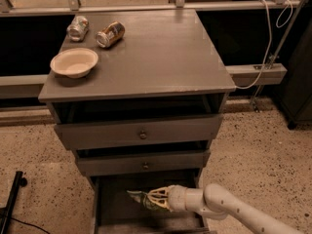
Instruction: Pick green jalapeno chip bag from bottom drawer and place on counter
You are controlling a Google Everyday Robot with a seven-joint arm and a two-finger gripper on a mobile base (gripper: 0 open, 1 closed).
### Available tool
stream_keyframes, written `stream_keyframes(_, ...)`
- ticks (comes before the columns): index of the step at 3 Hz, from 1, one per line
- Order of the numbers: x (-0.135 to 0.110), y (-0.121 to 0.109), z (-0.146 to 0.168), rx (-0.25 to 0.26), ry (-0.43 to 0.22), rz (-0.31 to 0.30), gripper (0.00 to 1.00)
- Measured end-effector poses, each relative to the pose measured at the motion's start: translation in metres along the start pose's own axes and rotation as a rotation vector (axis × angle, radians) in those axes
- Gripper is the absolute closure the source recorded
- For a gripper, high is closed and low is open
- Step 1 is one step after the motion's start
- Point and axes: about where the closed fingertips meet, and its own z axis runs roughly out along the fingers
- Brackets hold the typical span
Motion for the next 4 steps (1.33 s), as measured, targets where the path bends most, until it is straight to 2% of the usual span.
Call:
stream_keyframes(1, -0.058, -0.035, -0.048, 0.006, -0.034, -0.088, 1.0)
stream_keyframes(2, -0.109, -0.065, -0.086, -0.016, -0.03, -0.193, 1.0)
stream_keyframes(3, -0.163, -0.106, -0.13, -0.053, -0.058, -0.306, 1.0)
stream_keyframes(4, -0.173, -0.108, -0.133, -0.053, -0.068, -0.325, 1.0)
